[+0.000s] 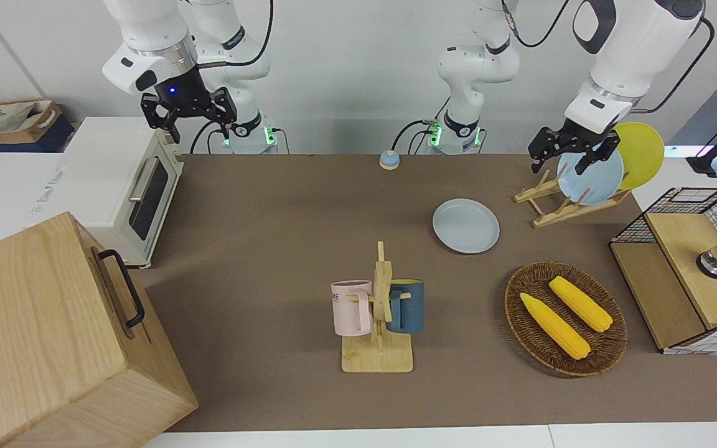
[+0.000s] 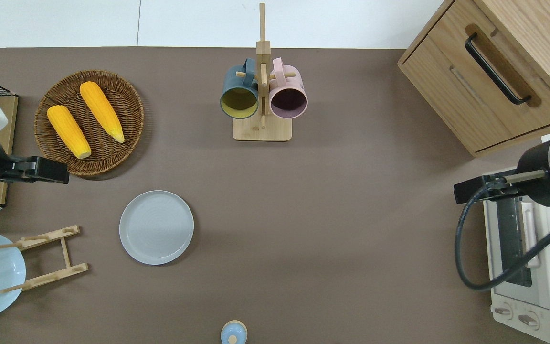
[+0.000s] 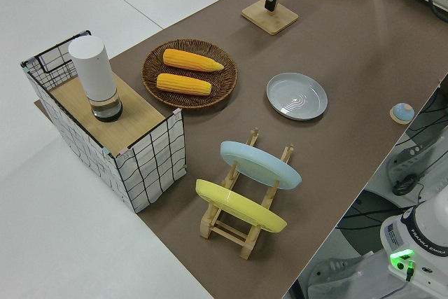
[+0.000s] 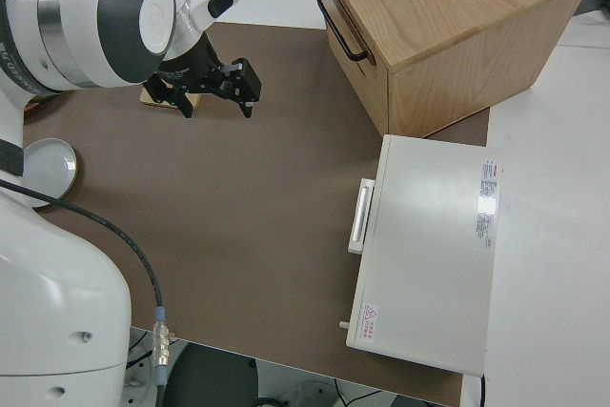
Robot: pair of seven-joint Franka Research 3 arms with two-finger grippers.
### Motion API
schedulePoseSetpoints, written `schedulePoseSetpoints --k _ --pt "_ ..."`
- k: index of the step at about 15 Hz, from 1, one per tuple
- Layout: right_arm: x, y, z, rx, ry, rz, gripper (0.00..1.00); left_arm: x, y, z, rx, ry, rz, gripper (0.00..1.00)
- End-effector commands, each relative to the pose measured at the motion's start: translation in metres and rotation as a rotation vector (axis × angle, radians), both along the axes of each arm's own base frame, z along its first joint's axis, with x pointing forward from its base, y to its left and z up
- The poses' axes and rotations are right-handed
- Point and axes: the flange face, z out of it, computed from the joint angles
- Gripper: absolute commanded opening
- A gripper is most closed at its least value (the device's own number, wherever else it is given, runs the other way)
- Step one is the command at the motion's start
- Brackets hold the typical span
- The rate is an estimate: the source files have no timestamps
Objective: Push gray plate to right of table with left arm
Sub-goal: 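Lower the left gripper beside the gray plate's edge nearest the robot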
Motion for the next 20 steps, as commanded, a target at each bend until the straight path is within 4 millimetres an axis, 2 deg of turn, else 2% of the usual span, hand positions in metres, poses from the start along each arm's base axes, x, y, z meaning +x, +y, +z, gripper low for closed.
schedulePoseSetpoints --k 1,8,10,16,20 --pt "-0.004 -0.002 0.003 0.007 0.004 -0.003 0.983 -0.006 0.004 -0.024 -0.008 0.068 0.032 0.99" --pt "-0.004 -0.002 0.003 0.007 0.006 -0.003 0.983 -0.019 0.006 -0.049 -0.013 0.069 0.034 0.99" --pt "-0.004 -0.002 0.003 0.007 0.004 -0.002 0.983 -0.025 0.007 -0.065 -0.014 0.064 0.033 0.99" --pt "-0.004 -0.002 0.003 0.007 0.006 -0.003 0.983 -0.059 0.005 -0.126 -0.021 -0.006 0.025 0.99" --pt "-0.004 -0.002 0.003 0.007 0.006 -0.002 0.983 -0.071 -0.001 -0.162 -0.02 -0.018 0.017 0.99"
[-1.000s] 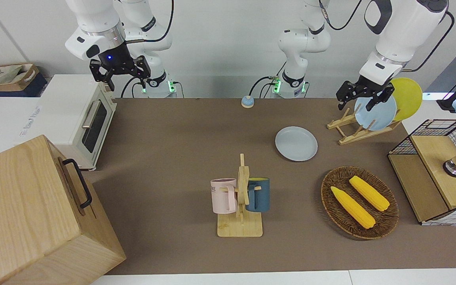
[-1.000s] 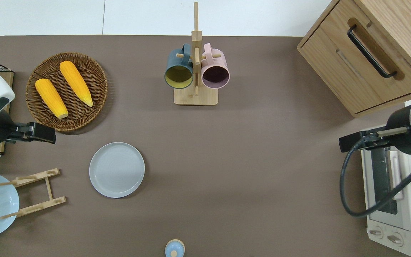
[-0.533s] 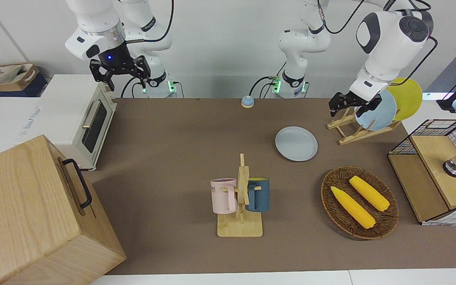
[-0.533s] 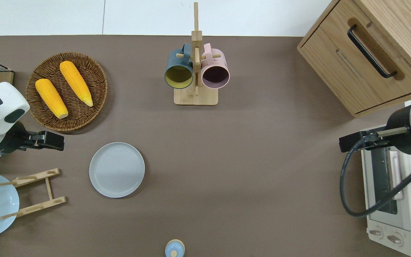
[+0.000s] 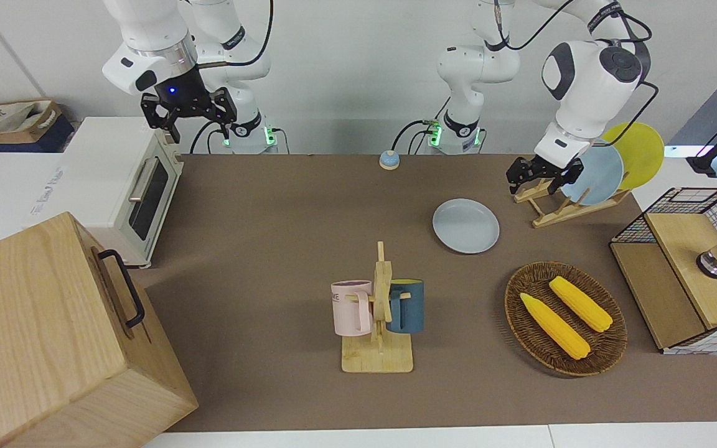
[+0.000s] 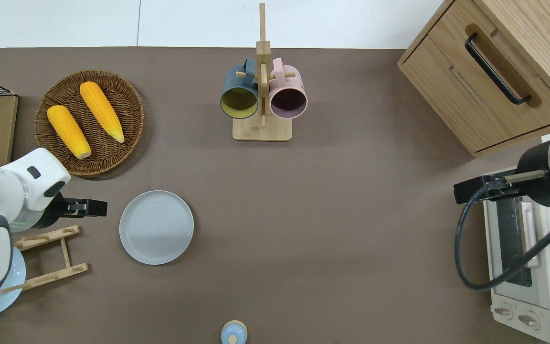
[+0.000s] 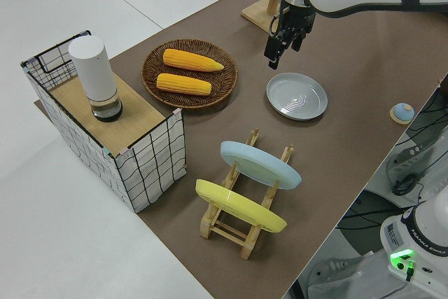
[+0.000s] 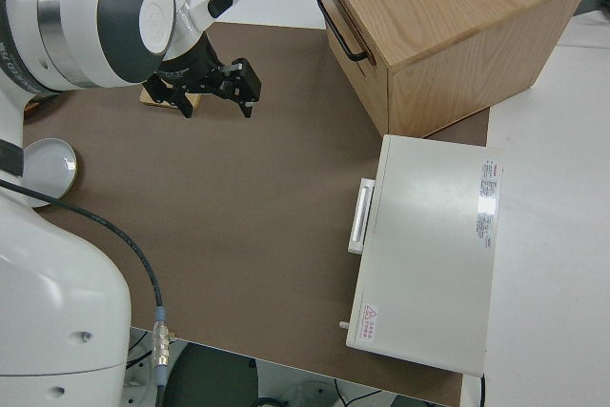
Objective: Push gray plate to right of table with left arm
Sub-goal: 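Lower the left gripper beside the gray plate's edge nearest the robot, then push the gray plate with the left gripper away from the basket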
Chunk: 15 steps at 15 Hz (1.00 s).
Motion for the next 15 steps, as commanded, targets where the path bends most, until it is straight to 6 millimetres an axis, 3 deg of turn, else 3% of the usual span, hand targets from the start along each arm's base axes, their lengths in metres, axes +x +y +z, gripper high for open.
schedulePoseSetpoints --k 1,10,15 --pt "-0.004 -0.002 0.003 0.007 0.006 -0.002 0.983 -0.025 -0.005 -0.029 -0.013 -0.029 -0.004 0.99" --pt "-0.004 -0.002 0.003 0.007 0.006 -0.003 0.983 -0.054 -0.007 -0.109 -0.009 -0.096 0.002 0.99" --pt "-0.003 -0.003 0.003 0.007 0.004 -0.005 0.983 -0.06 -0.007 -0.148 -0.004 -0.113 0.017 0.99"
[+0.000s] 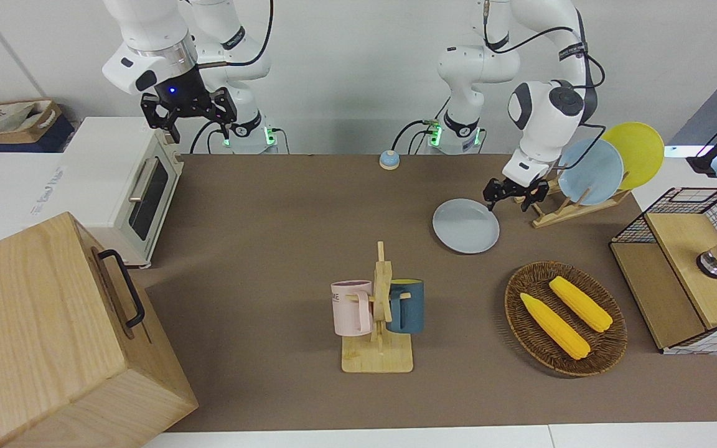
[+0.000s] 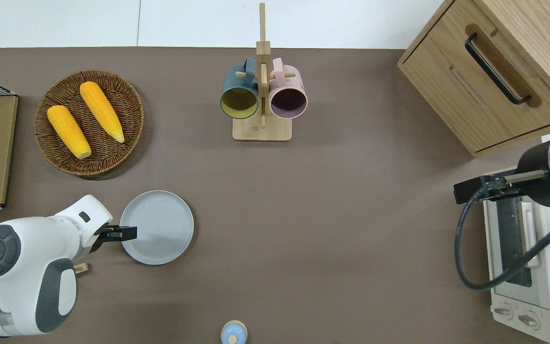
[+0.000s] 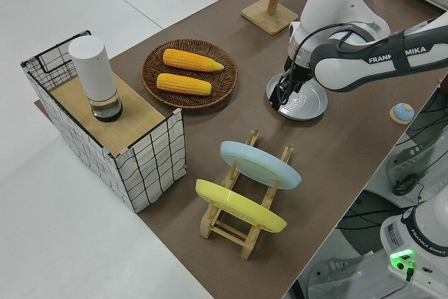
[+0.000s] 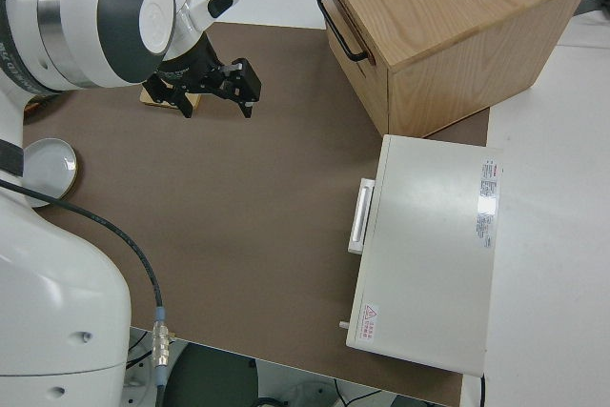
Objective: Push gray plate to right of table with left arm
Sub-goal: 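Push the gray plate with the left gripper away from the basket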
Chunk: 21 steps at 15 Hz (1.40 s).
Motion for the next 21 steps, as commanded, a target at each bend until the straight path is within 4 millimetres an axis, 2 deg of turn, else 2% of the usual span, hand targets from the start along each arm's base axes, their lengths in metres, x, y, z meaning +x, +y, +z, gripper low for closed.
schedulePoseSetpoints --k 1,9,10,12,14,16,18,21 --pt "-0.004 -0.002 0.003 0.007 0.004 -0.003 0.983 -0.006 -0.004 -0.024 -0.008 -0.008 0.014 0.99" --pt "-0.004 -0.002 0.003 0.007 0.004 -0.002 0.983 -0.006 -0.004 -0.044 -0.004 0.015 0.015 0.96" --pt "-0.004 -0.003 0.003 0.008 0.005 -0.003 0.983 -0.006 -0.003 -0.046 -0.004 0.017 0.017 0.88" --pt "-0.004 -0.002 0.003 0.007 0.006 -0.002 0.983 -0.006 -0.004 -0.044 -0.004 0.014 0.017 0.58" --pt "-0.003 -0.003 0.003 0.007 0.006 -0.005 0.983 -0.005 -0.004 -0.043 -0.005 0.014 0.023 0.34" --pt "-0.004 -0.002 0.003 0.007 0.004 -0.003 0.983 -0.005 -0.008 -0.043 -0.006 0.013 0.033 0.14" --pt "-0.004 -0.002 0.003 0.007 0.006 -0.002 0.983 -0.005 -0.008 -0.043 -0.006 0.013 0.037 0.02" --pt "-0.004 -0.002 0.003 0.007 0.004 -0.002 0.983 -0.005 -0.01 -0.043 -0.007 0.015 0.036 0.0"
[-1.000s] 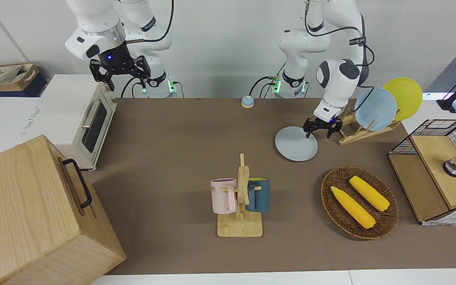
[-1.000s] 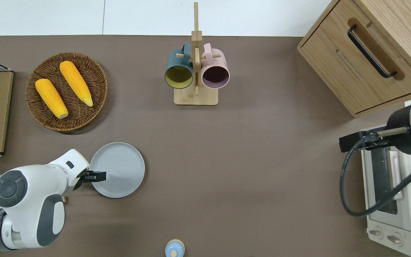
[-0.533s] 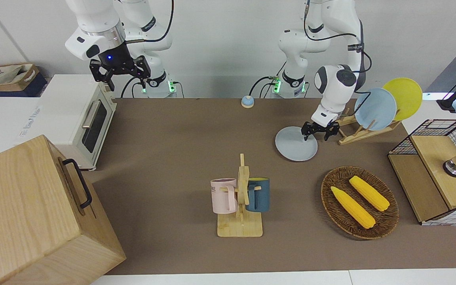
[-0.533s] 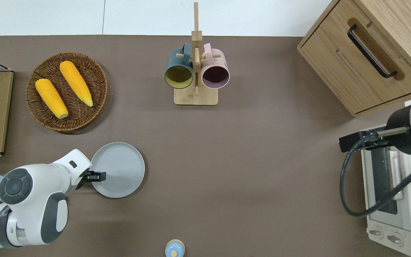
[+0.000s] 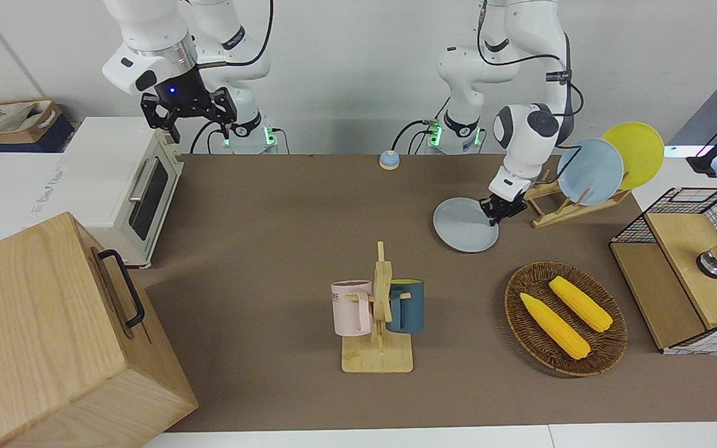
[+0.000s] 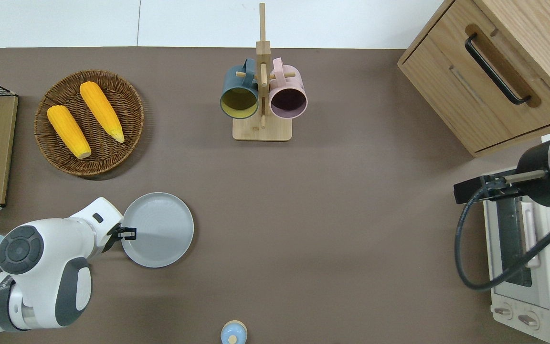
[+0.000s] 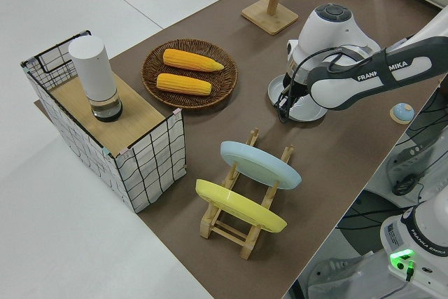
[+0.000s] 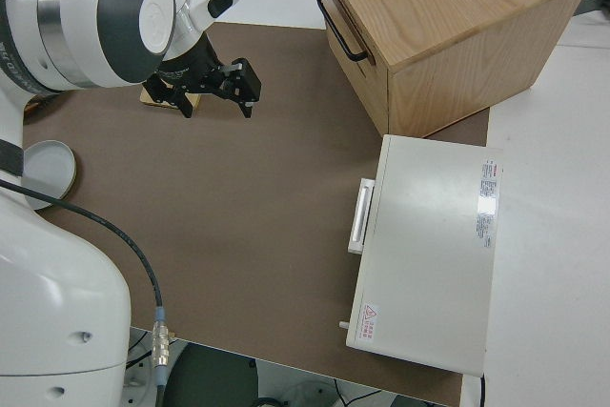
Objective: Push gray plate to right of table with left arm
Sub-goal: 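Push the gray plate with the left gripper away from the basket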
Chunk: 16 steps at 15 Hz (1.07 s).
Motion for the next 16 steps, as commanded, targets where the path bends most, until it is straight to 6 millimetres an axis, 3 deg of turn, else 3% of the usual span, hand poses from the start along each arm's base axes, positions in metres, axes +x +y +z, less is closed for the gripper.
schedulePoseSetpoints --k 1,8,16 --pt "-0.003 -0.003 0.003 0.007 0.004 -0.003 0.983 -0.004 -0.005 -0.008 -0.008 0.005 0.018 0.0" --pt "-0.004 -0.002 0.003 0.007 0.004 -0.003 0.983 -0.003 -0.052 -0.01 -0.016 0.01 0.048 0.0" --pt "-0.004 -0.002 0.003 0.007 0.004 -0.002 0.983 -0.001 -0.139 -0.021 -0.016 0.033 0.054 0.0"
